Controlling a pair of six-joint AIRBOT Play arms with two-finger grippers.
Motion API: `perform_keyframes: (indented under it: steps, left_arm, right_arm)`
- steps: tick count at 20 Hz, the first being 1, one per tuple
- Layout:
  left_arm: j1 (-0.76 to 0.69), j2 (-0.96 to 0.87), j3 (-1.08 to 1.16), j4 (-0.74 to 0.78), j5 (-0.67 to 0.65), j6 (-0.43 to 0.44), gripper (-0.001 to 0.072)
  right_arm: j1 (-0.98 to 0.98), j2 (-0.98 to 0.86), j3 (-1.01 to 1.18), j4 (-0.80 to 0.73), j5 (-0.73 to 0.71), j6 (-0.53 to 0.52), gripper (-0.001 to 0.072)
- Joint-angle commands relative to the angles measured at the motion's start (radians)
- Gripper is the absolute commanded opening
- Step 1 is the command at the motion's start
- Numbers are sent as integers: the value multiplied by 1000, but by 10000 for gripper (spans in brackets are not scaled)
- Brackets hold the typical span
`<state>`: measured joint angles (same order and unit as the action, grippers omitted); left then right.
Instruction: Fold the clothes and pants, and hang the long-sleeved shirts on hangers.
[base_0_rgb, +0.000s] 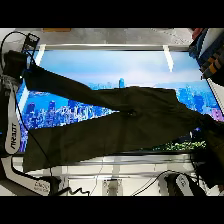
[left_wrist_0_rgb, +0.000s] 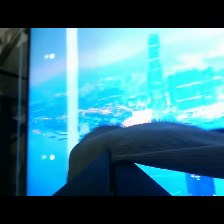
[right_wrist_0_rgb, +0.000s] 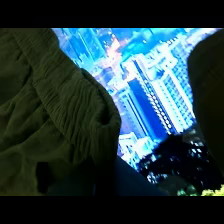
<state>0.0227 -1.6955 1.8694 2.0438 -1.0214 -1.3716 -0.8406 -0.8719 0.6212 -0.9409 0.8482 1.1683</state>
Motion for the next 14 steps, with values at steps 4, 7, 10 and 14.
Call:
perform_keyframes:
  steps: [4, 7, 10, 14]
  left_arm:
    - [49, 0, -28, -79, -407, 127, 9]
    - [140, 2, -136, -185, -513, 212, 9]
    - [222, 2, -283, -236, -555, 290, 8]
    - [278, -3, -377, -156, -476, 306, 8]
  right_arm:
    - [-26, 107, -90, -90, 70, 55, 34]
    - [-26, 107, -108, -92, 55, 52, 34]
    - [-26, 107, -108, -92, 46, 52, 34]
    - [-26, 107, -109, -119, 114, 54, 34]
